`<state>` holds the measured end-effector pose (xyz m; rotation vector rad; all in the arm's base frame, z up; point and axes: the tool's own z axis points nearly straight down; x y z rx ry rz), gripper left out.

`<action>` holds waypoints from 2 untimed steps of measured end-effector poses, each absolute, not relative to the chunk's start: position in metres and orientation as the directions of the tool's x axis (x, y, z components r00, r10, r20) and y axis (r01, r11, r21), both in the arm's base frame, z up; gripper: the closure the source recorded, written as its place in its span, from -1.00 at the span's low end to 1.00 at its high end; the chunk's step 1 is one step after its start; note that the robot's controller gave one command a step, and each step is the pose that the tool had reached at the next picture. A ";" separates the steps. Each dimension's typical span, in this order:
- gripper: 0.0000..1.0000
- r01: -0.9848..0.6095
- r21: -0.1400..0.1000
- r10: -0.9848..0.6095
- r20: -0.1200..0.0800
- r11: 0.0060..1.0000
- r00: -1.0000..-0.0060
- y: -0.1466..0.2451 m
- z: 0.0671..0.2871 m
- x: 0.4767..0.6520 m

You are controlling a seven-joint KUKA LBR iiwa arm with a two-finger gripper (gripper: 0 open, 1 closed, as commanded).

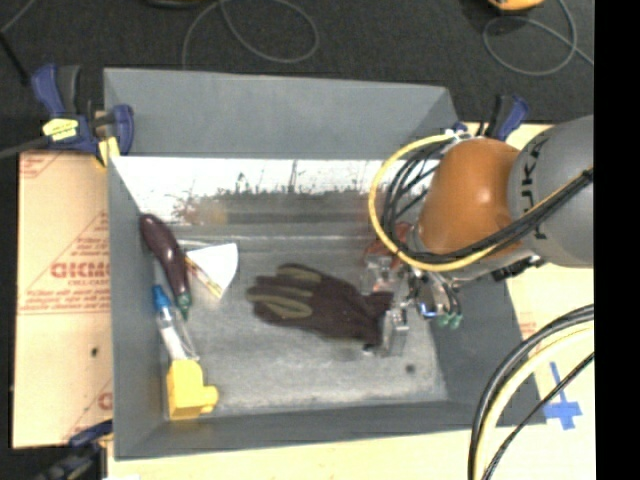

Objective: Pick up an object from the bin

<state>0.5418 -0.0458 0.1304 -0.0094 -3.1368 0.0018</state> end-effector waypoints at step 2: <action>-1.00 0.067 0.000 0.067 -0.003 0.998 -0.998 -0.013 0.089 0.552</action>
Offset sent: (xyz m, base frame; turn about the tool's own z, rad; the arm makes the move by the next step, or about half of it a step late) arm 0.0097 0.0455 -0.0604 0.0826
